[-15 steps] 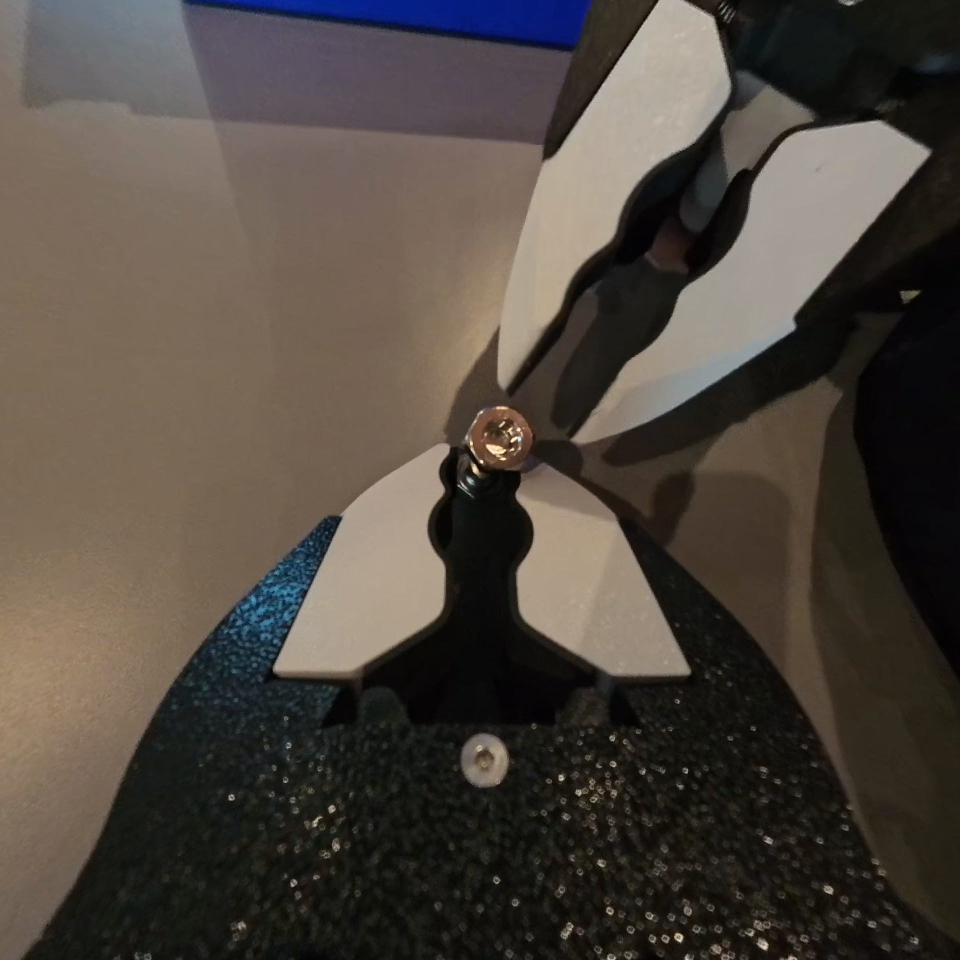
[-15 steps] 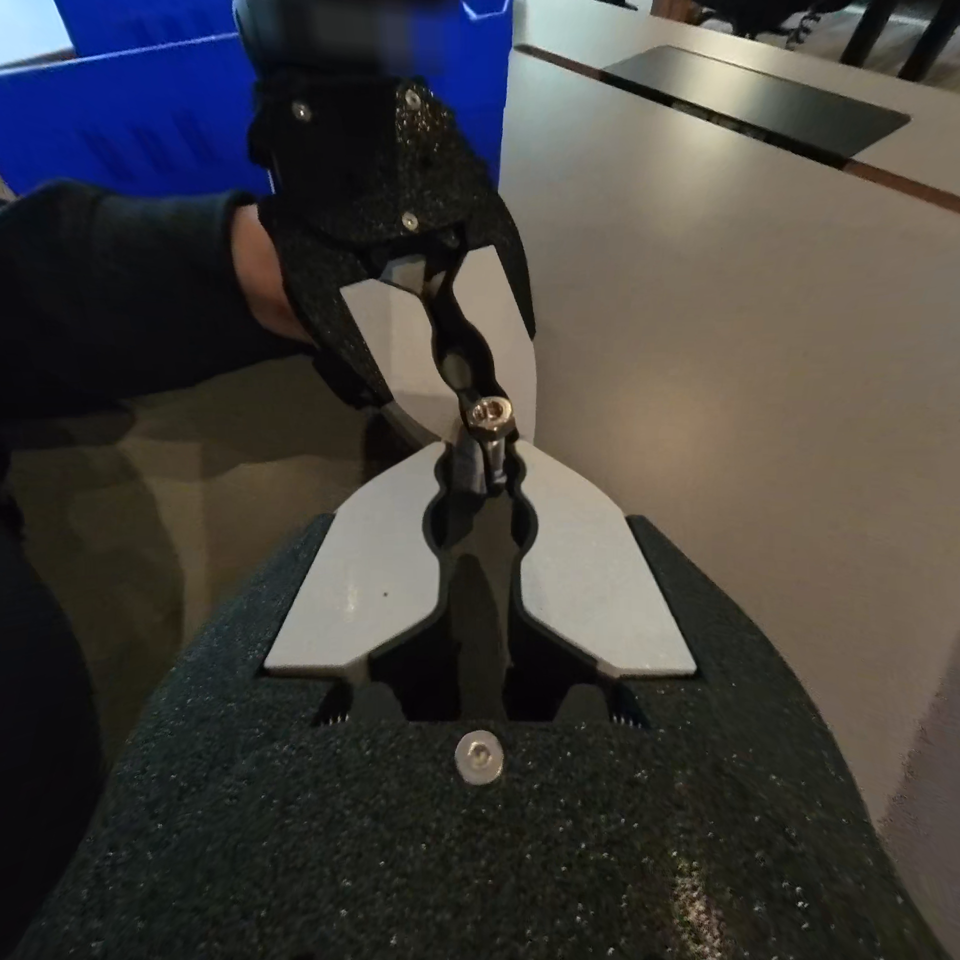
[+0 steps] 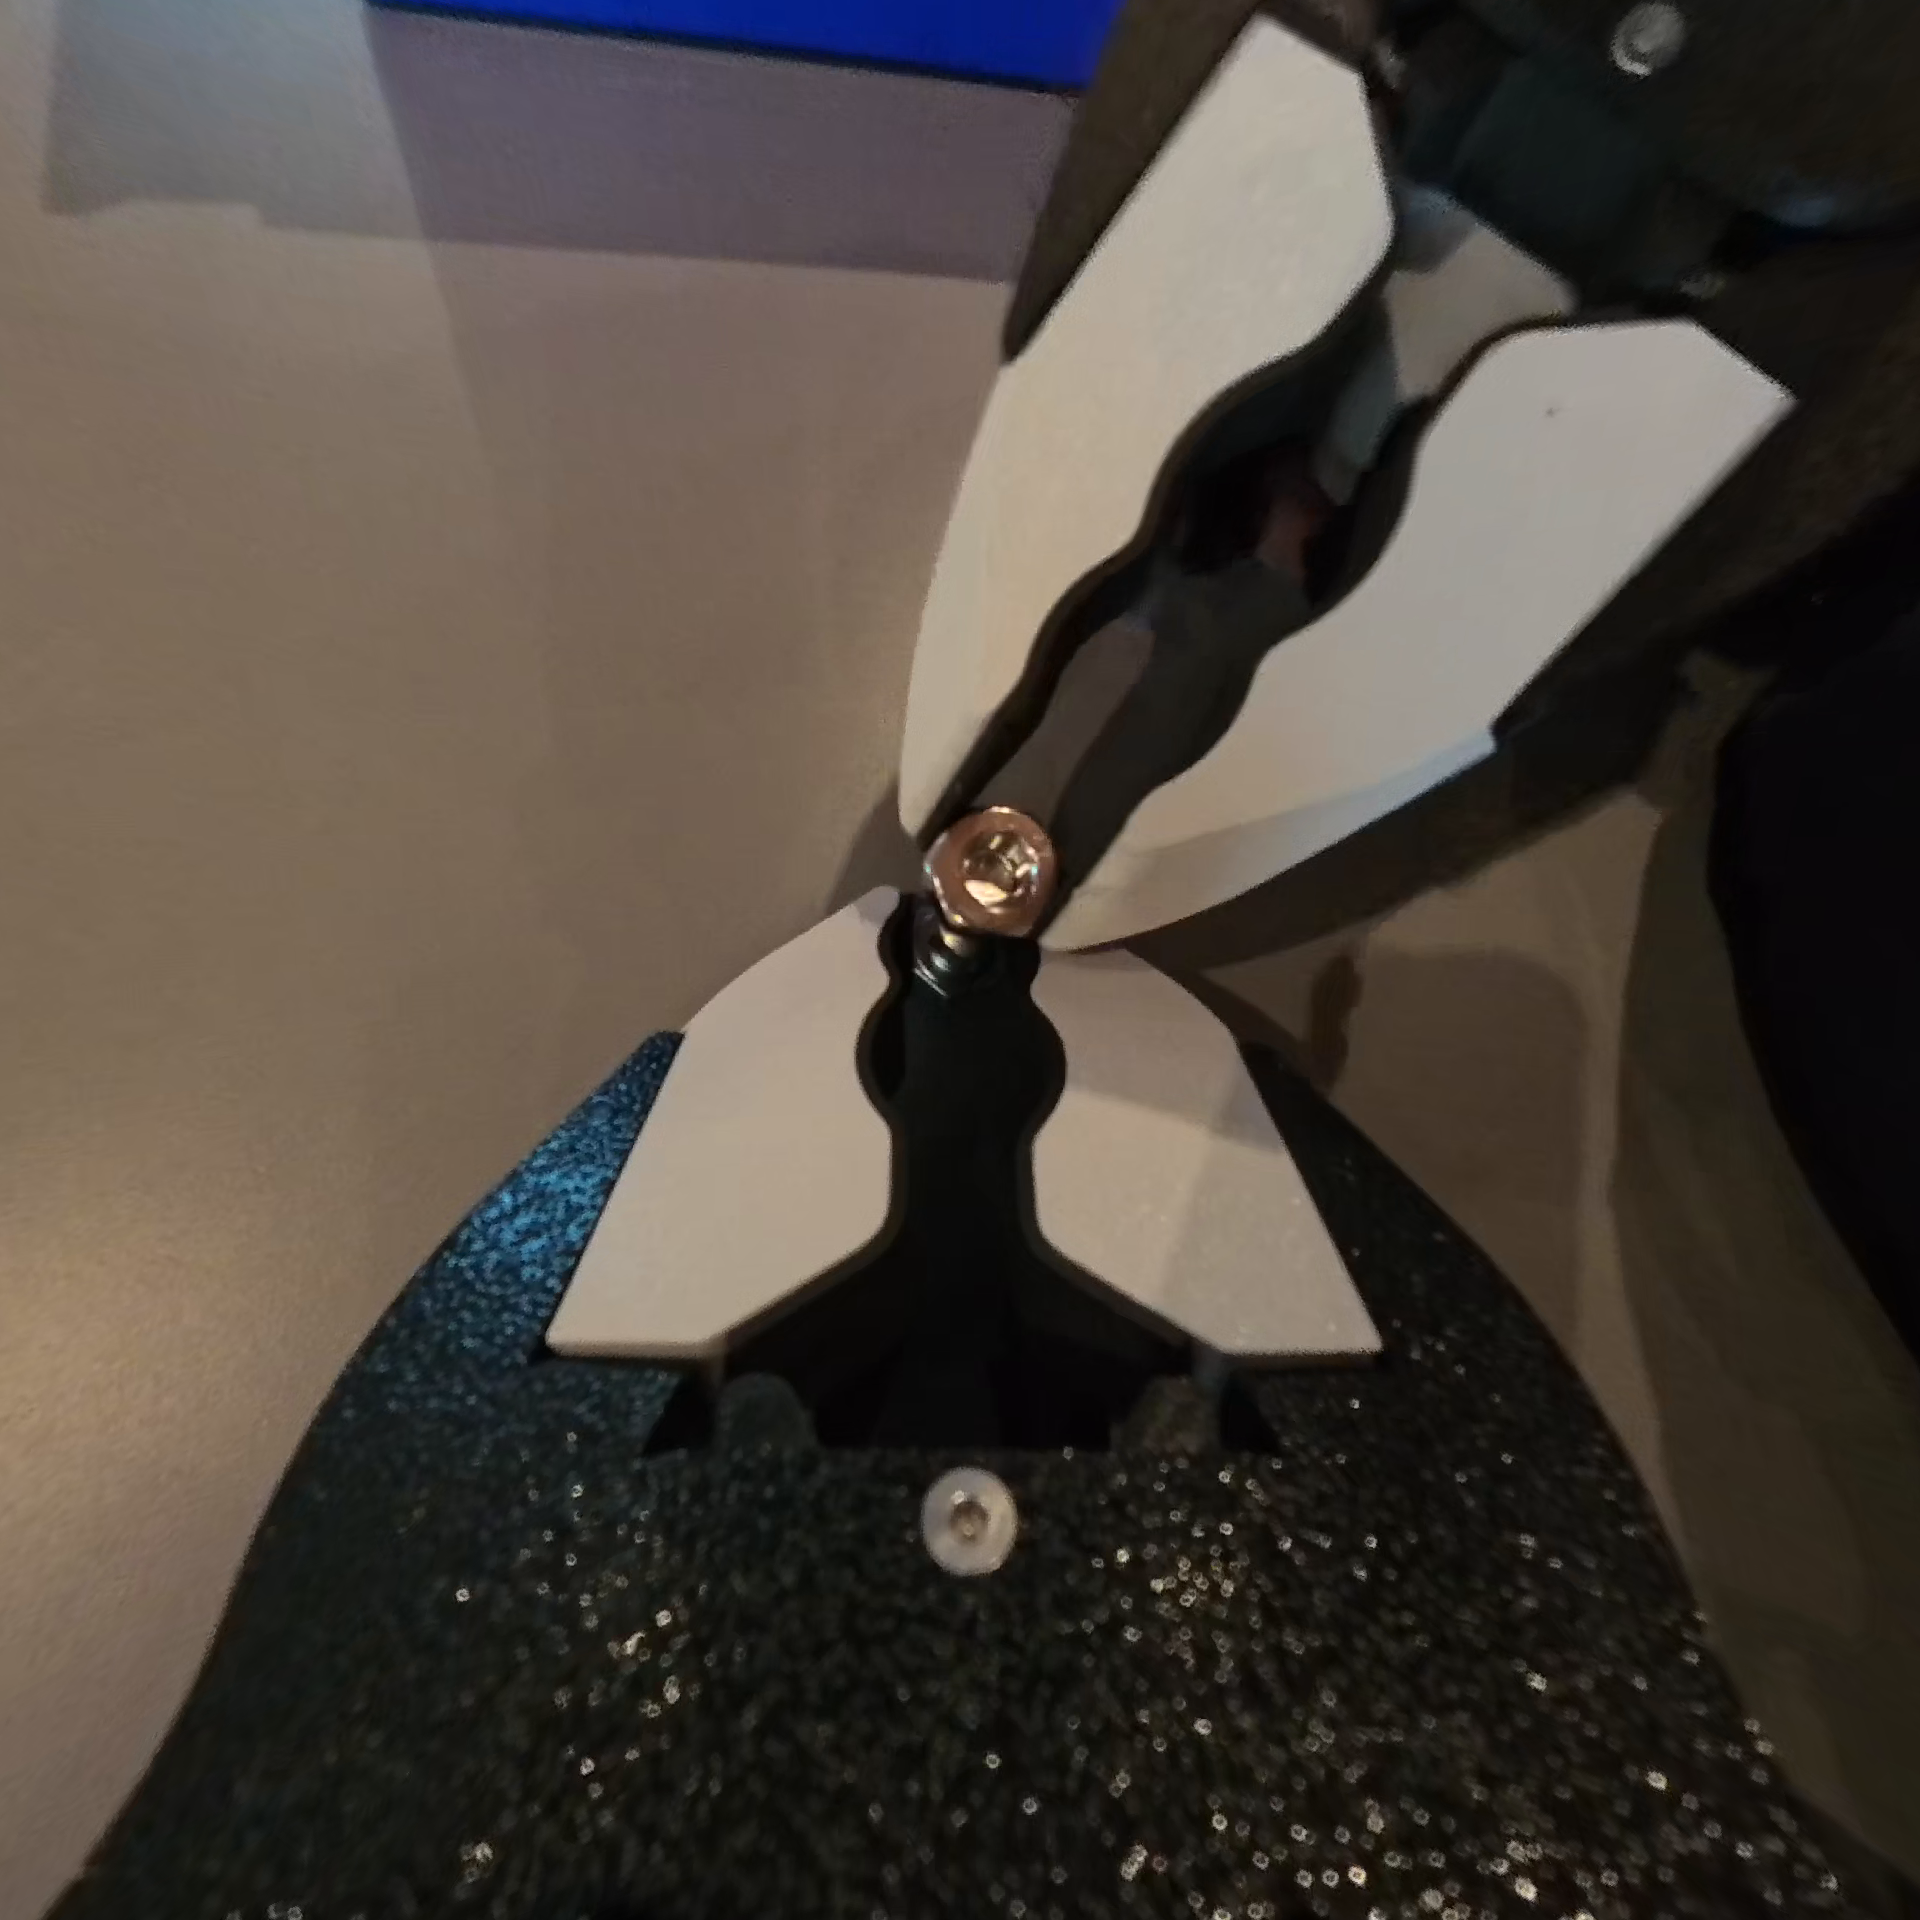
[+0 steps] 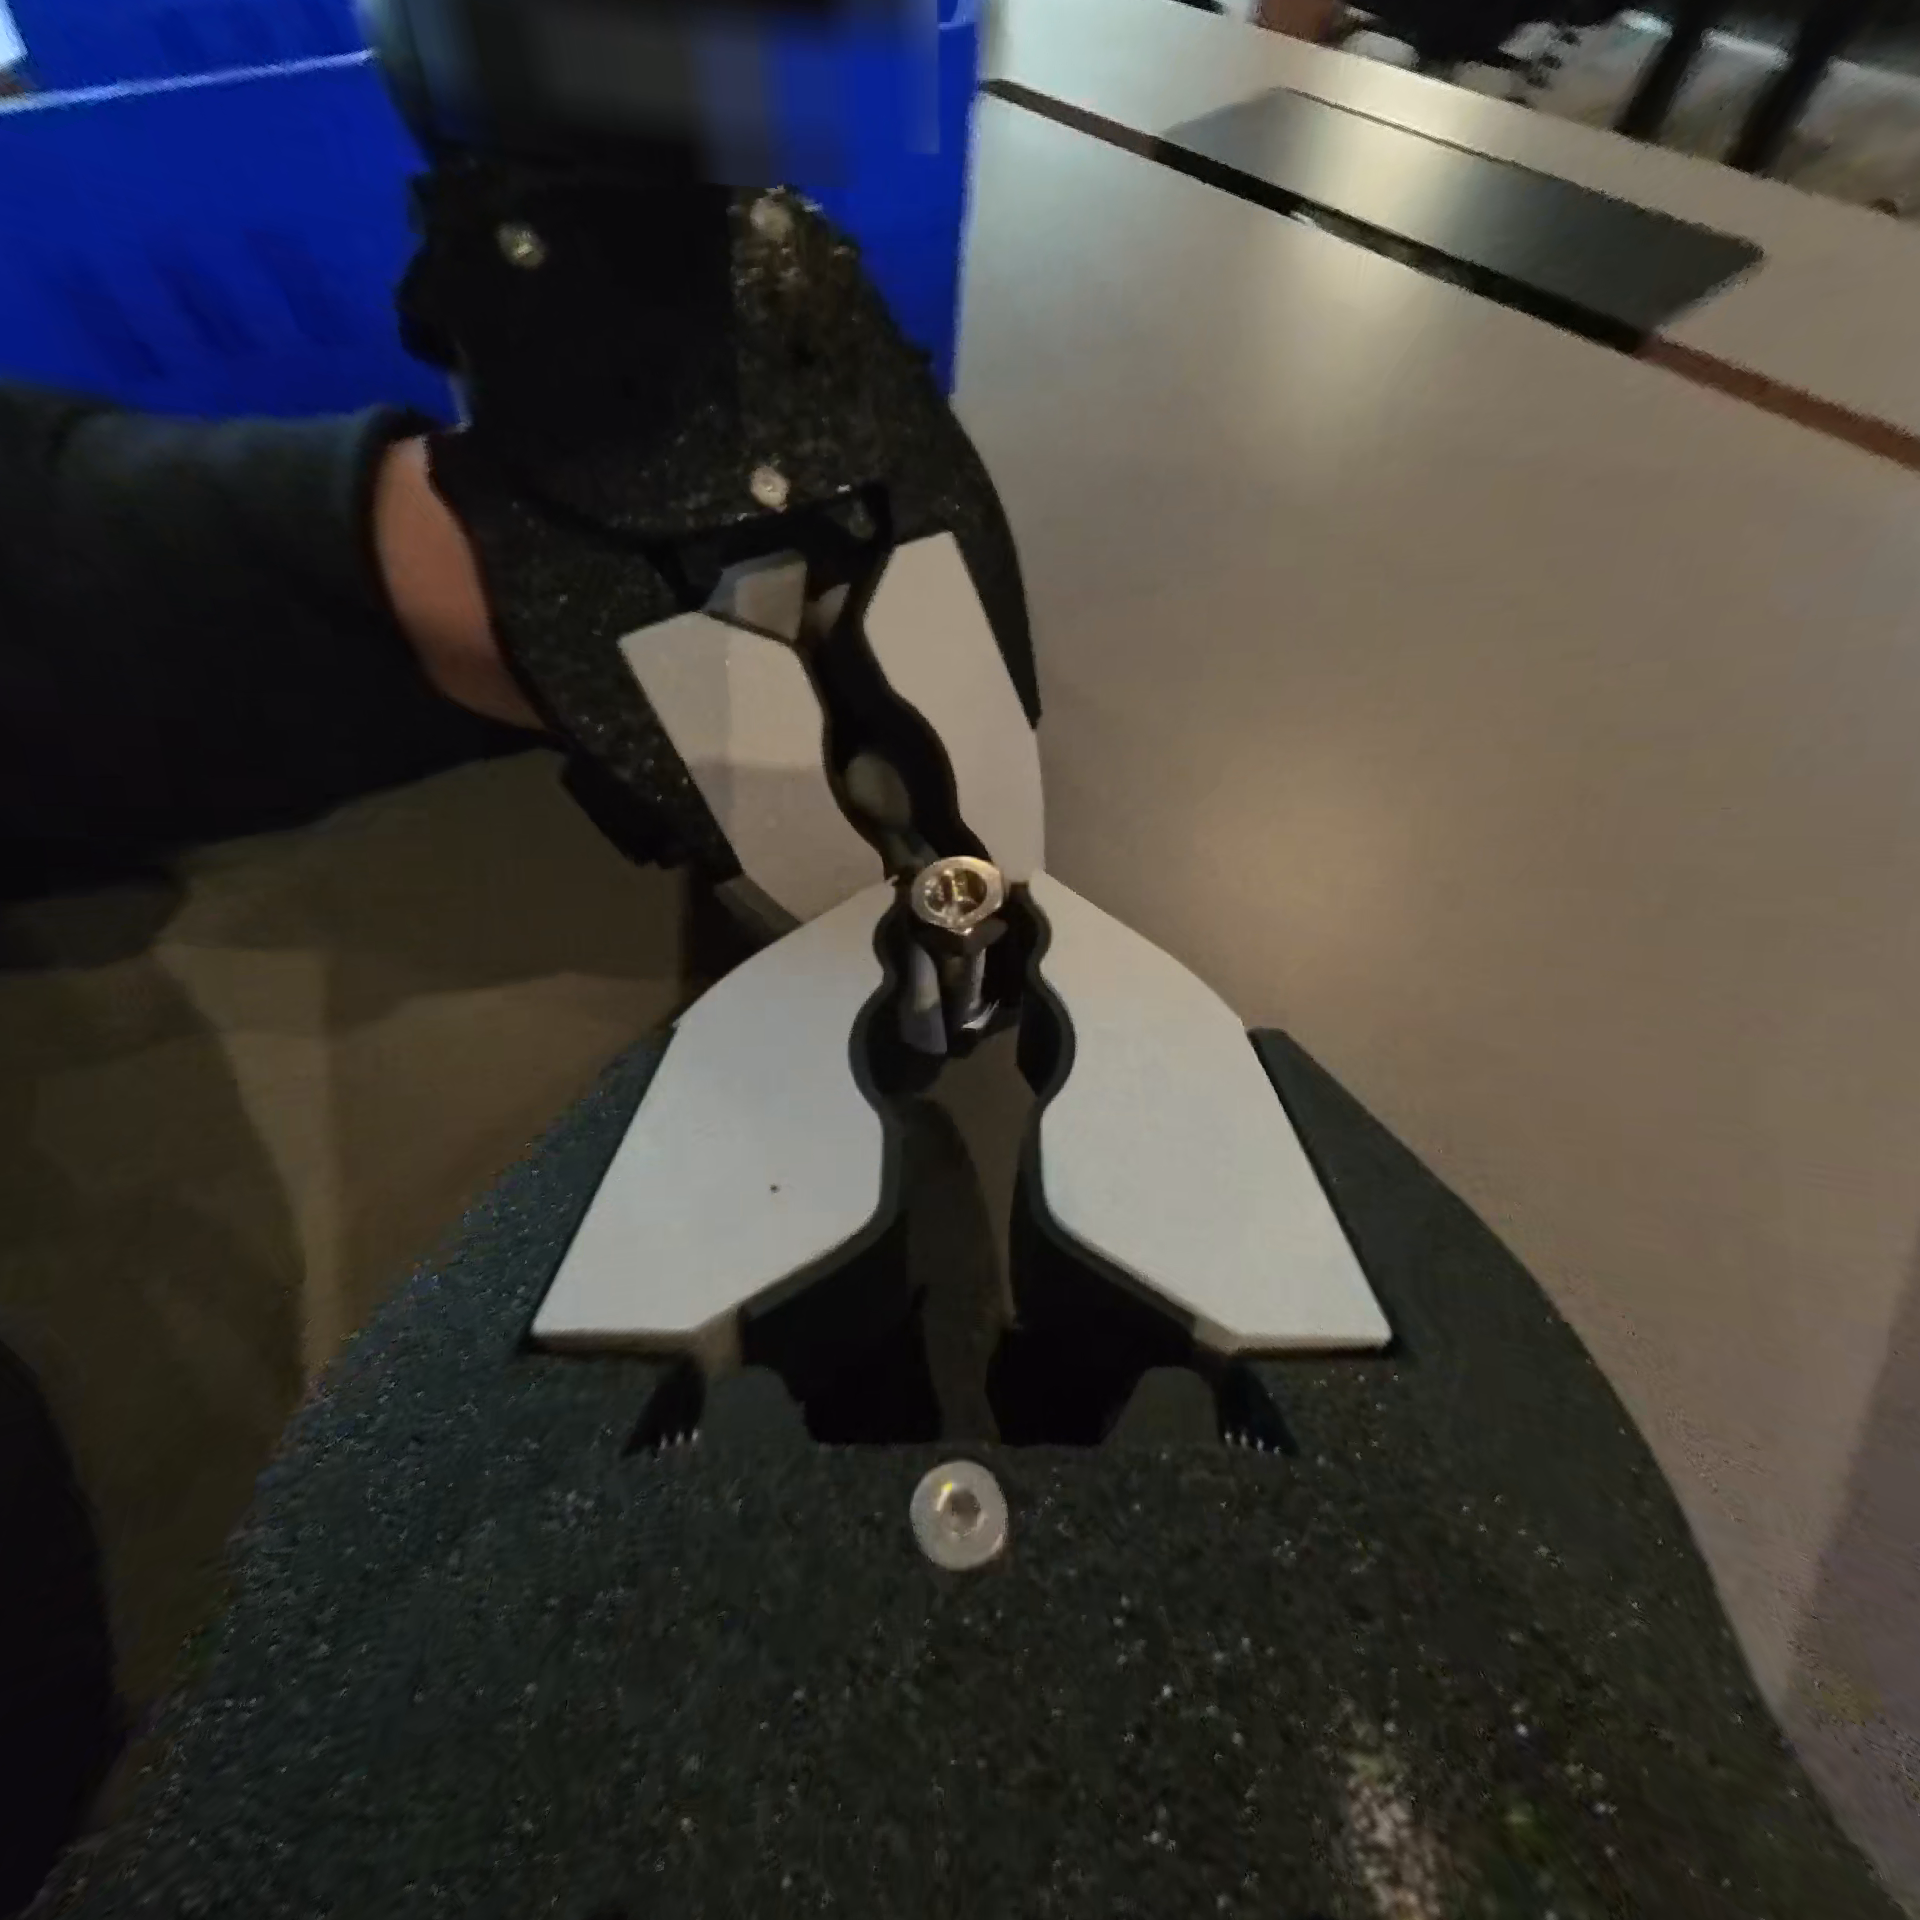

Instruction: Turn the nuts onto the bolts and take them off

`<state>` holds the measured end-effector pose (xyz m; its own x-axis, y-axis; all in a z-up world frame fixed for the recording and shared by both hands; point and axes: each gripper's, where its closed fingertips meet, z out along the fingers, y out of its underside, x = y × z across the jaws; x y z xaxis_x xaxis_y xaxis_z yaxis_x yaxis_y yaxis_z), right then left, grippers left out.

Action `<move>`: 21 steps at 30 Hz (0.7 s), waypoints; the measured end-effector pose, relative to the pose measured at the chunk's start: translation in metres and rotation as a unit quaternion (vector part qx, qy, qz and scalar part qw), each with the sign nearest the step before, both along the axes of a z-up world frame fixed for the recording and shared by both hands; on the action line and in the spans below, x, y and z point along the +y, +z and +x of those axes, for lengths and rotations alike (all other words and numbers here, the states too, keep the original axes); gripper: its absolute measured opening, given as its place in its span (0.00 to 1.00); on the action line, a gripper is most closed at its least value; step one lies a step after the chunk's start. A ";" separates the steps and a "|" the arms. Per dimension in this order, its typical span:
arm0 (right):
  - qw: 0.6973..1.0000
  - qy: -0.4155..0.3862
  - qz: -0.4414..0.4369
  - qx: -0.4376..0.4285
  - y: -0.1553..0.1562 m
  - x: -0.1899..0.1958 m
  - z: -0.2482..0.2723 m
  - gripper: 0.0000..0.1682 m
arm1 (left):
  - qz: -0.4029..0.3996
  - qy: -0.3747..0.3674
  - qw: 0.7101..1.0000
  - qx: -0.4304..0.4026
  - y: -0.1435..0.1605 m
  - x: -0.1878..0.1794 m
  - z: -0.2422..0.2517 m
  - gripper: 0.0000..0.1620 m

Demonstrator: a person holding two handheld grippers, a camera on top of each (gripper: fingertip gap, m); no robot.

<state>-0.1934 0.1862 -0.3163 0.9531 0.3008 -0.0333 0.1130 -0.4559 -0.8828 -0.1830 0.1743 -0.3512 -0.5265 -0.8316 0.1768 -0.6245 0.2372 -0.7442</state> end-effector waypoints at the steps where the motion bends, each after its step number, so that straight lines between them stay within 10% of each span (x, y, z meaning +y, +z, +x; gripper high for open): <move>1: 0.999 -0.034 -0.005 0.011 0.000 0.000 0.001 0.11 | 0.000 0.000 1.000 0.000 0.000 0.000 0.000 0.10; 7: 0.999 -0.042 0.008 -0.004 0.004 0.000 0.002 0.11 | 0.003 0.000 1.000 -0.001 0.000 0.000 0.000 0.10; 12: 0.985 0.163 -0.023 -0.055 0.014 -0.011 -0.001 0.23 | -0.007 -0.029 1.000 0.005 0.000 -0.004 -0.003 0.10; 21: 0.981 0.155 -0.079 -0.088 0.010 -0.015 0.020 0.17 | -0.016 -0.045 0.999 0.010 0.000 -0.005 -0.004 0.10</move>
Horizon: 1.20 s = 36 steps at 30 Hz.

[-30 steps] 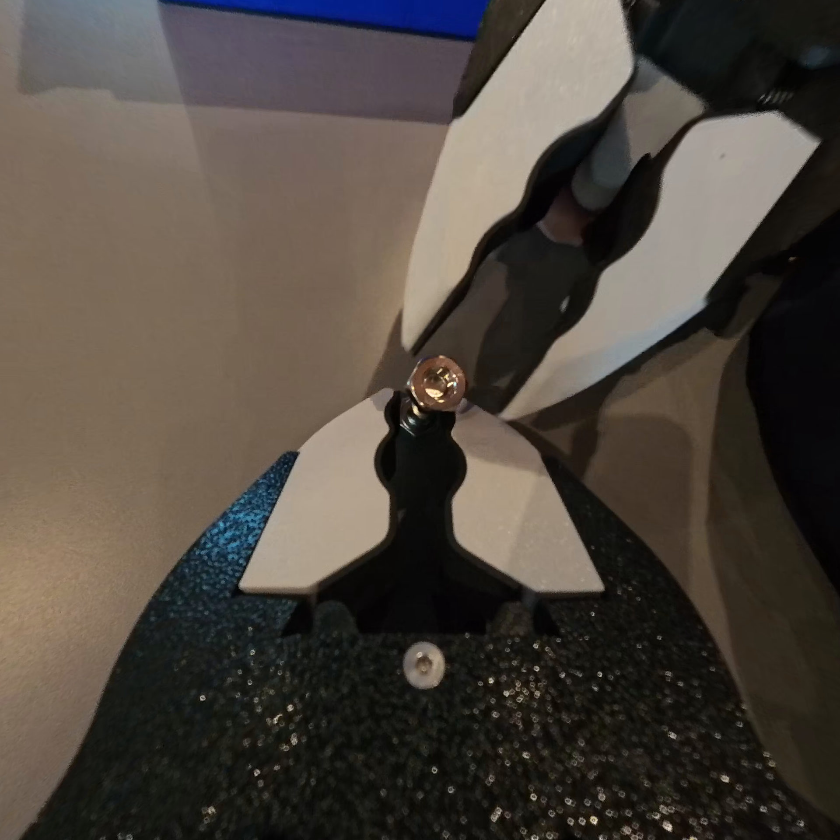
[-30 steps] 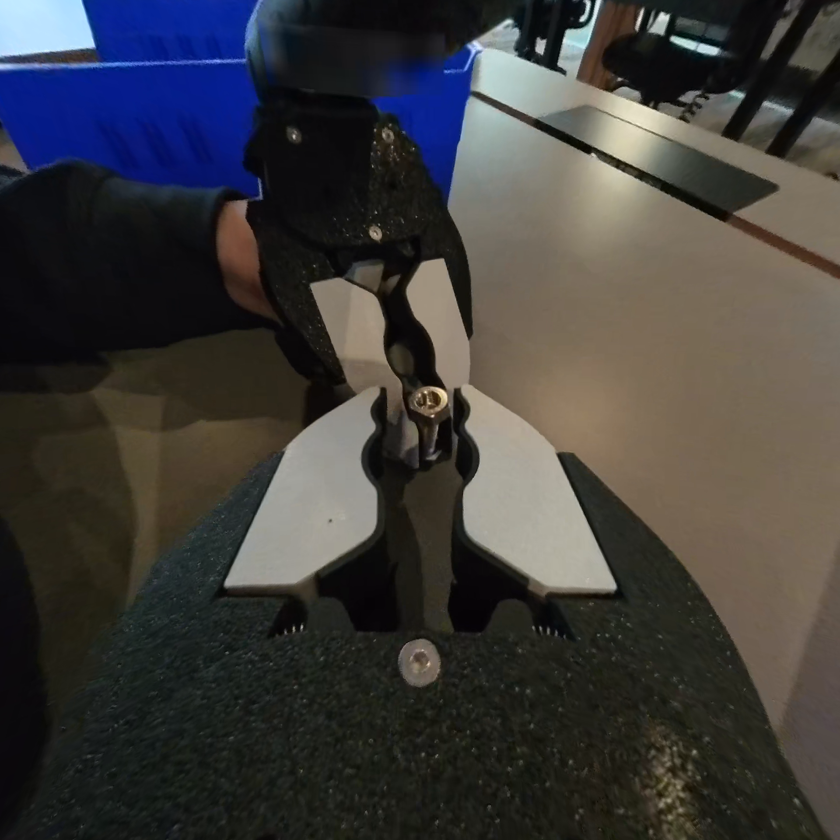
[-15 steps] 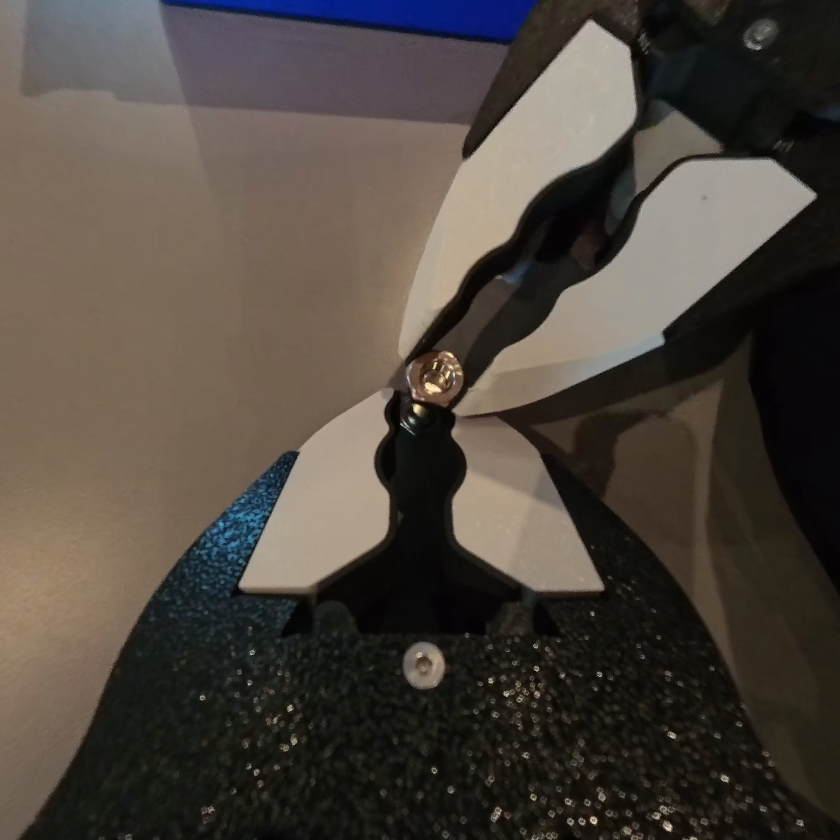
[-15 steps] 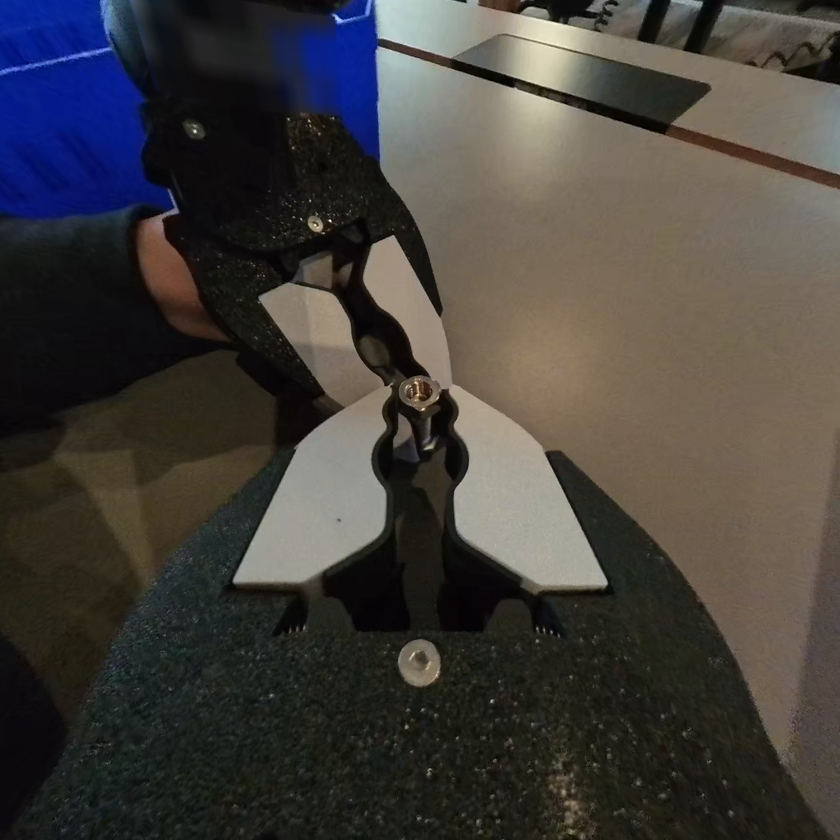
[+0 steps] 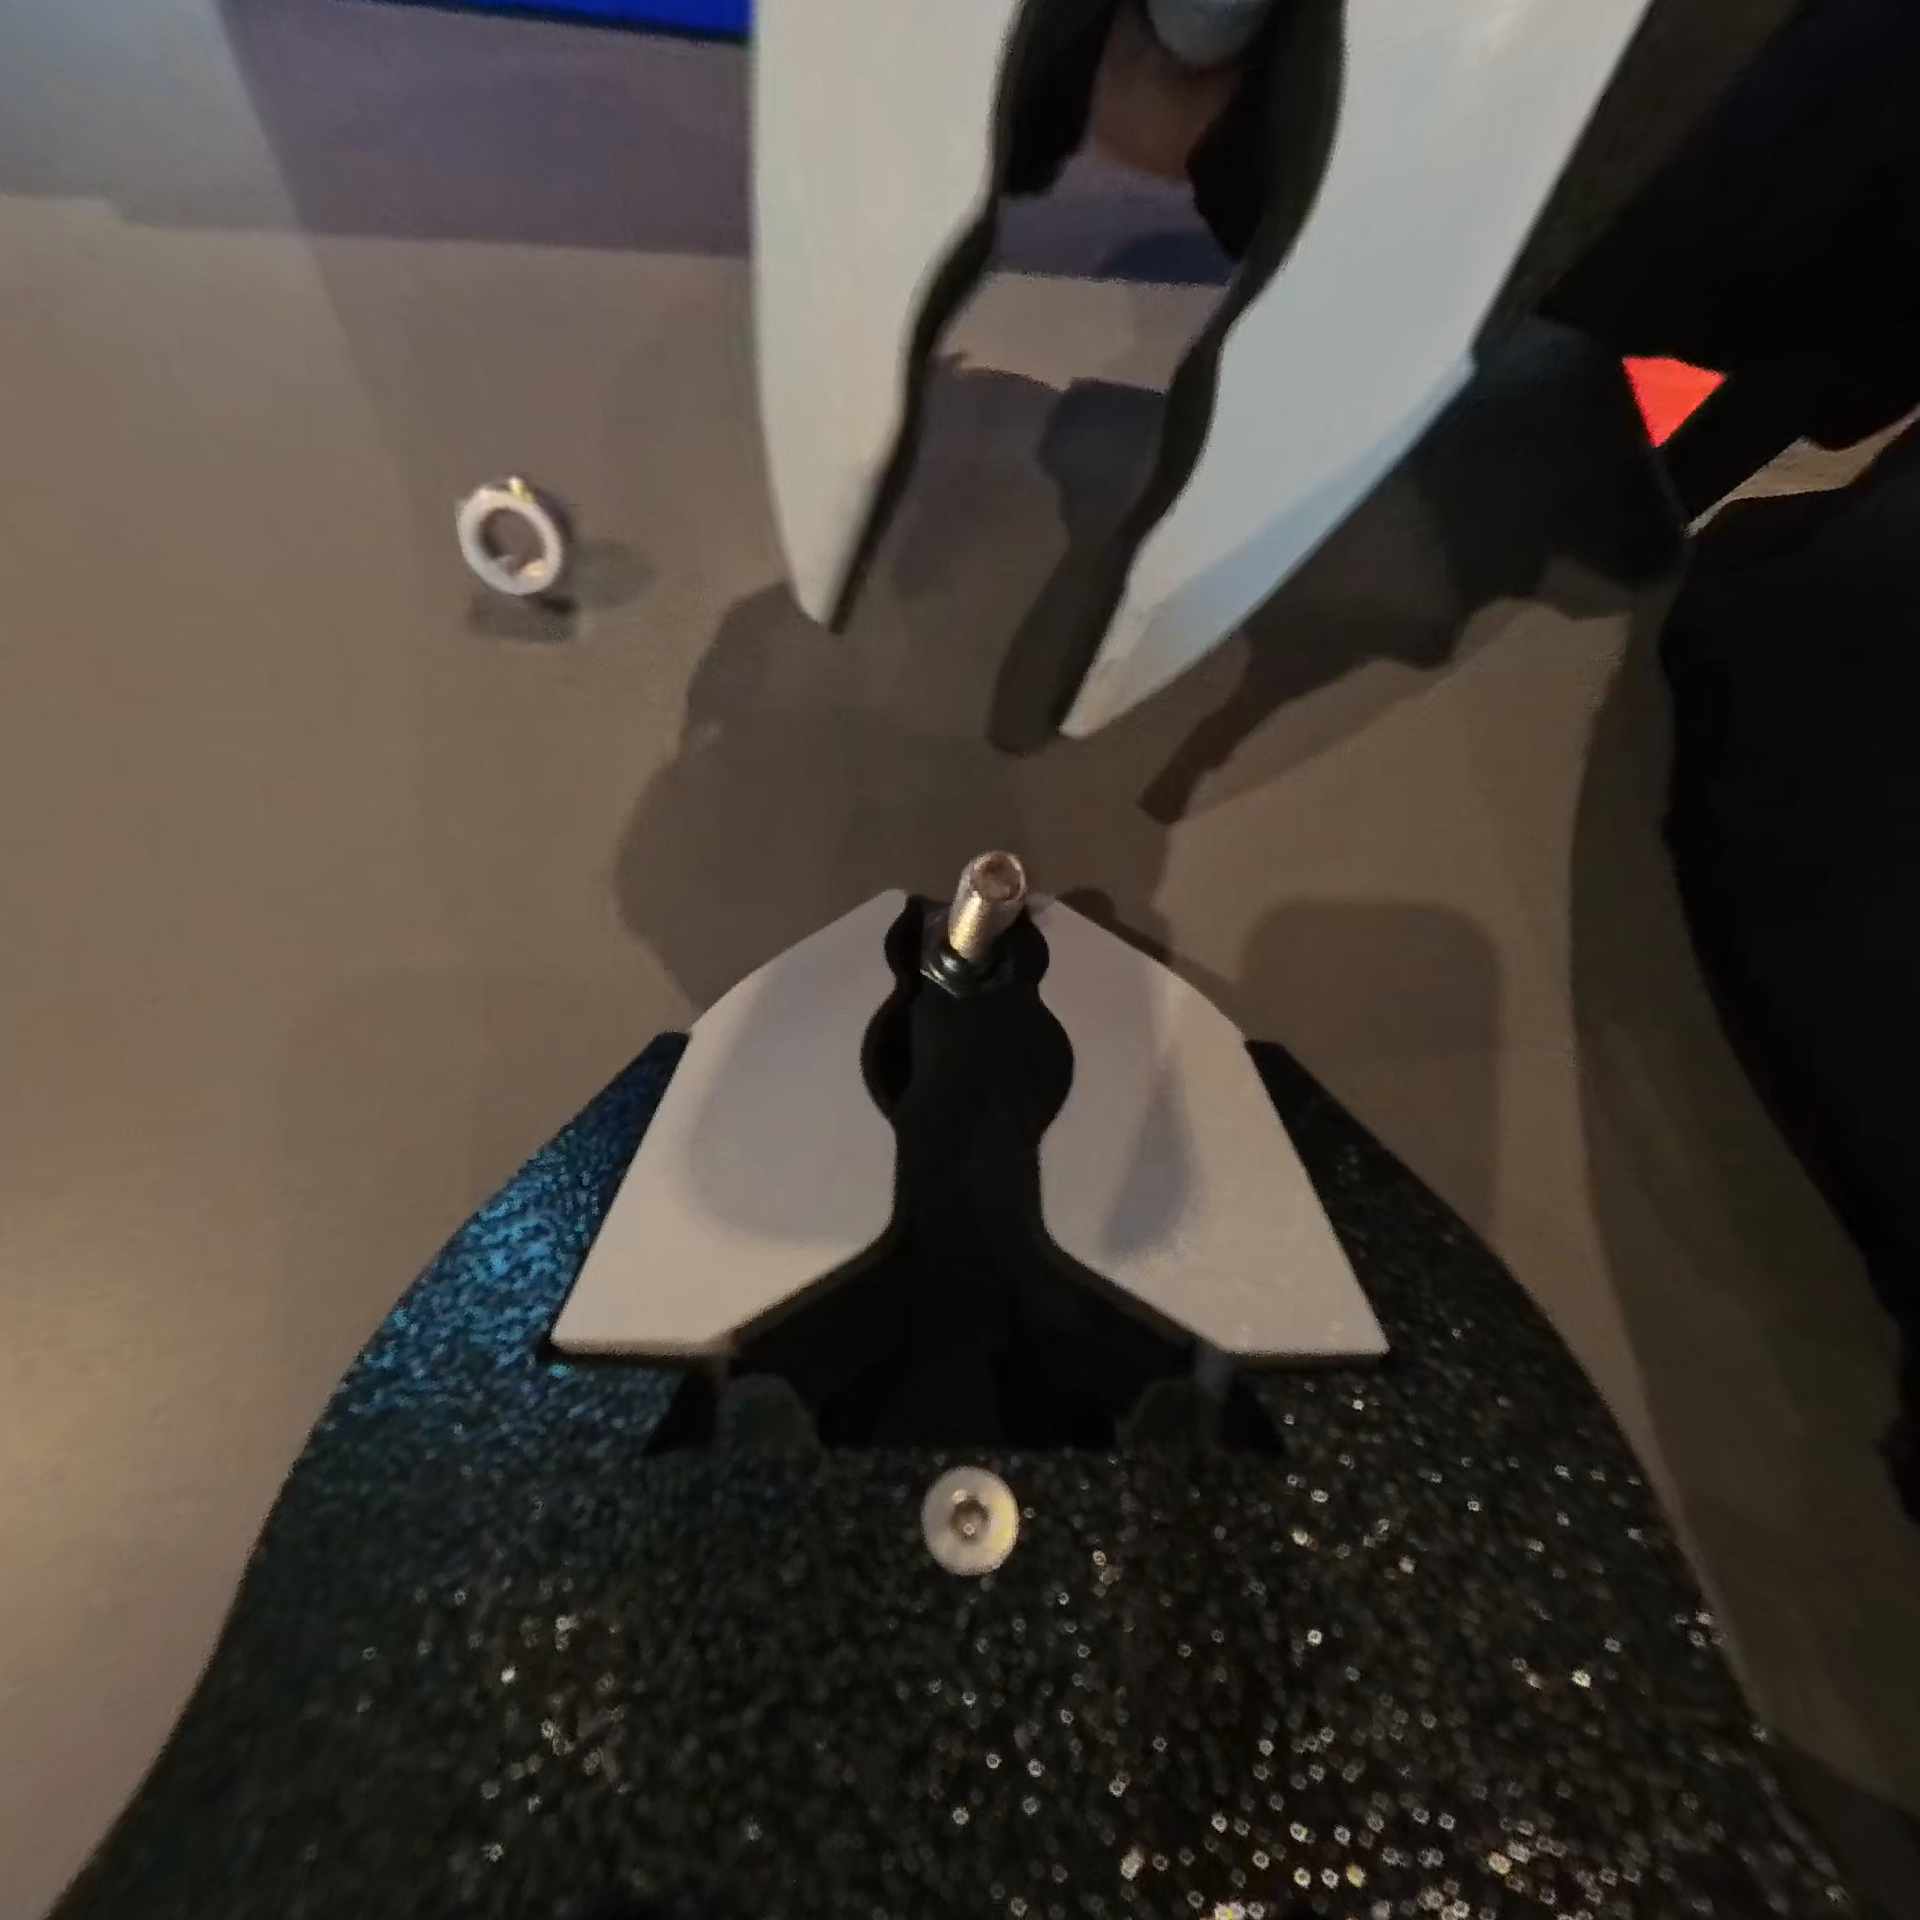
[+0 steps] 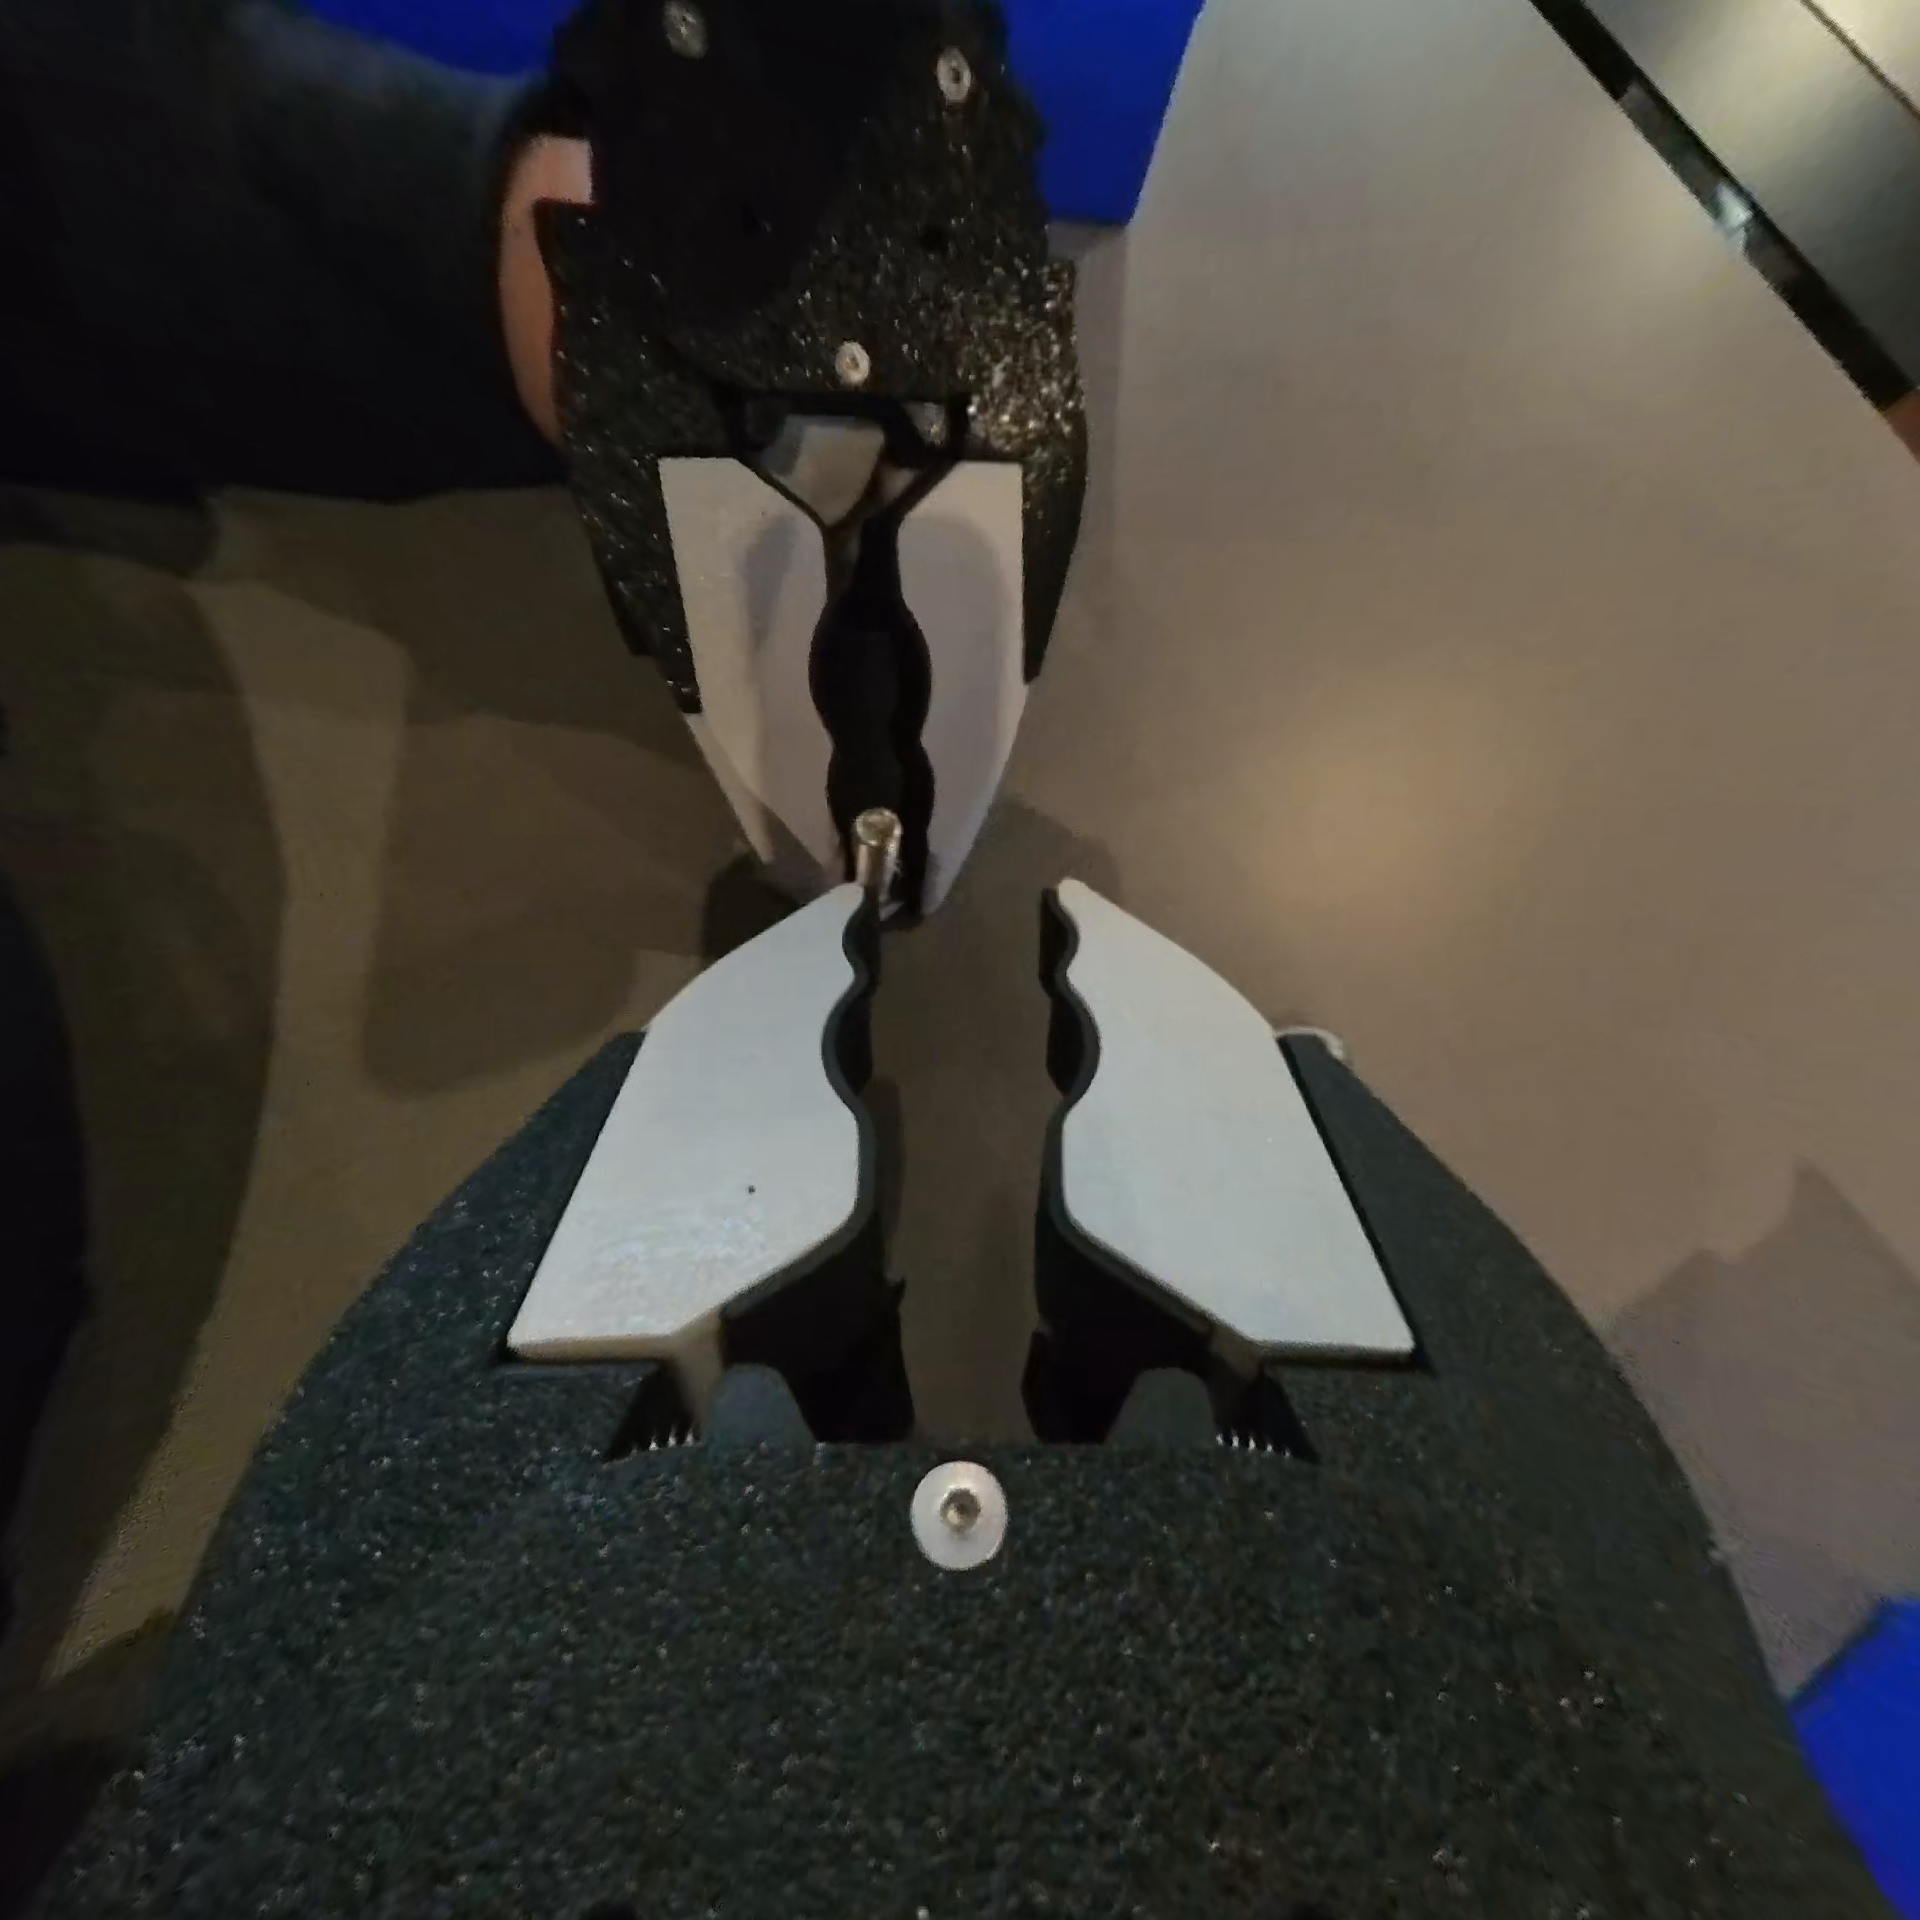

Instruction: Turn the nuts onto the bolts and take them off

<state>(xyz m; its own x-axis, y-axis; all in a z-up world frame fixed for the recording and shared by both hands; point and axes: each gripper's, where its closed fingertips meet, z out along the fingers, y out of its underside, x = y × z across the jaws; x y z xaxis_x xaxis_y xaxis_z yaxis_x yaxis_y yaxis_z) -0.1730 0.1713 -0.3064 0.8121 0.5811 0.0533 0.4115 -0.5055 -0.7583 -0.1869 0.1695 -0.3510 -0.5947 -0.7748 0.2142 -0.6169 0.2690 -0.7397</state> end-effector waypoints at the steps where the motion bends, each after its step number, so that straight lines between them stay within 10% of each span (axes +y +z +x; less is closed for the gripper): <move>1: 1.000 0.001 -0.004 0.005 -0.002 -0.002 -0.003 0.17 | 0.002 0.001 1.000 -0.001 0.000 0.000 0.000 0.10; 11: 1.000 0.017 -0.018 0.003 -0.015 0.010 -0.025 0.06 | 0.019 0.003 1.000 -0.015 0.000 -0.001 -0.001 0.12; 21: 0.986 0.013 0.123 0.111 0.017 0.014 -0.009 0.06 | 0.024 0.045 0.997 -0.049 0.007 0.007 0.005 0.50; 36: 0.971 0.055 0.157 0.169 0.020 0.007 -0.016 0.05 | 0.064 0.081 0.981 -0.166 0.030 0.016 0.008 0.30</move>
